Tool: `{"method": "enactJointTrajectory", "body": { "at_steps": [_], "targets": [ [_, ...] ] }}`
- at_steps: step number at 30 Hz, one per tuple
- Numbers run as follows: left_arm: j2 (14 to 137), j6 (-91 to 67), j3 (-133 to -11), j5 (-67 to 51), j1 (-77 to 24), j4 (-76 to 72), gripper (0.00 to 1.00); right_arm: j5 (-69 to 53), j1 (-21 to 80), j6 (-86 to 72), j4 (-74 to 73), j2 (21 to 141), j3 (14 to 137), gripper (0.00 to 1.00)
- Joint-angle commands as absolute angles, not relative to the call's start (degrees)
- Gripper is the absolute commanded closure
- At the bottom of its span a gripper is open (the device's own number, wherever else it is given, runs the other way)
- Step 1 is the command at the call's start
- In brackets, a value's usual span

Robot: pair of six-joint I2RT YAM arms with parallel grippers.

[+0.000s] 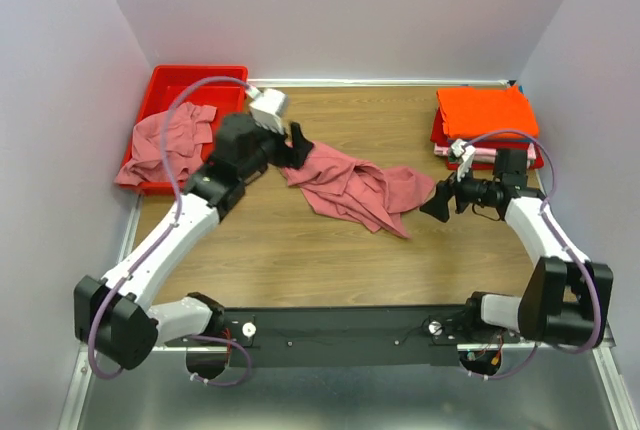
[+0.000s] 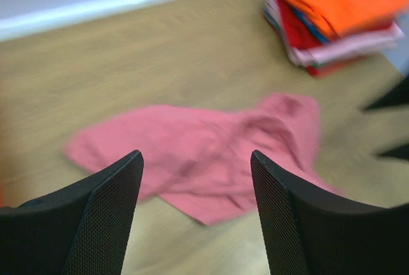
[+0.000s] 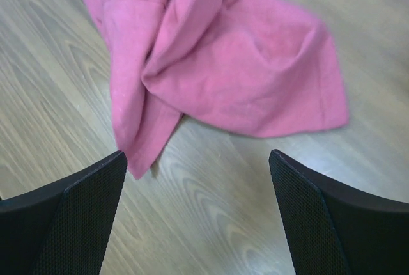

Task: Fold and stack the t-shirts
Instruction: Flatten the tshirt out

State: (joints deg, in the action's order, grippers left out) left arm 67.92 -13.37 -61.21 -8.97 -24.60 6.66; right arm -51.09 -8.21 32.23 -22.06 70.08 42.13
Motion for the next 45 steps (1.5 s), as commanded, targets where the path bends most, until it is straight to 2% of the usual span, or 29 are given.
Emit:
{"method": "enactJointTrajectory", "body": {
  "at_steps": [1,4,11,20,23,27,30,31,33,34,35,36,37,39,42,43,45],
  "targets": [
    [71.36,-17.13,-54.06,-13.45,-32.94,4.14,0.25,-49.23,-6.51,34.72,-25.58,75.14,44.12,0.03],
    [74.87,-18.28,-51.6,-11.34,-36.29,1.32,0.3,-44.22,-3.87,34.63,-25.58,77.95,45.17,0.04],
    [82.35,-18.9,-53.26,-5.1,-38.05,-2.02,0.31,-35.43,-1.41,31.29,-24.87,84.89,49.92,0.06],
    [94.38,-18.11,-59.49,-2.29,-41.31,-1.06,0.38,-29.01,-0.09,27.25,-24.61,96.23,58.53,0.23],
    [98.53,-17.4,-62.4,-0.44,-41.92,-0.09,0.41,-29.0,1.13,26.19,-24.61,98.35,60.11,0.28],
    [102.48,-16.35,-64.86,3.07,-42.1,2.54,0.55,-28.65,2.46,25.14,-24.52,100.45,61.35,0.35],
    [104.32,-15.47,-66.0,4.47,-42.19,4.22,0.68,-28.91,3.07,24.35,-24.61,102.3,62.49,0.44],
    [104.76,-15.38,-66.18,4.92,-42.27,4.57,0.73,-29.0,3.25,24.17,-24.61,102.65,62.75,0.52],
    [105.03,-14.94,-66.27,6.06,-42.28,4.92,0.78,-29.0,3.51,23.73,-24.7,103.18,63.02,0.6],
    [105.2,-14.68,-66.36,6.33,-42.28,5.18,0.82,-29.35,3.69,23.64,-24.7,103.1,63.1,0.71],
    [105.38,-14.5,-66.44,6.59,-42.28,5.36,0.87,-29.44,3.6,23.64,-24.7,102.92,63.19,0.77],
    [105.29,-14.24,-66.53,7.03,-42.28,5.45,1.0,-29.36,3.6,23.47,-24.78,102.48,63.28,0.83],
    [105.21,-14.15,-66.62,7.38,-42.28,5.54,1.0,-29.27,3.6,23.55,-24.79,100.91,63.28,0.91],
    [103.98,-13.8,-66.36,7.99,-42.28,5.62,1.0,-28.92,3.6,23.9,-24.96,97.15,63.28,0.99],
    [100.03,-13.54,-66.09,9.05,-42.28,6.41,1.0,-28.04,3.69,24.34,-25.66,92.48,63.89,1.0],
    [92.01,-12.58,-66.7,10.97,-42.19,8.94,1.0,-27.08,3.6,26.0,-27.84,84.8,66.33,1.0],
    [88.28,-11.96,-67.67,12.91,-42.27,10.19,1.0,-27.68,3.69,27.15,-28.91,81.59,67.84,1.0]
  ]
}}
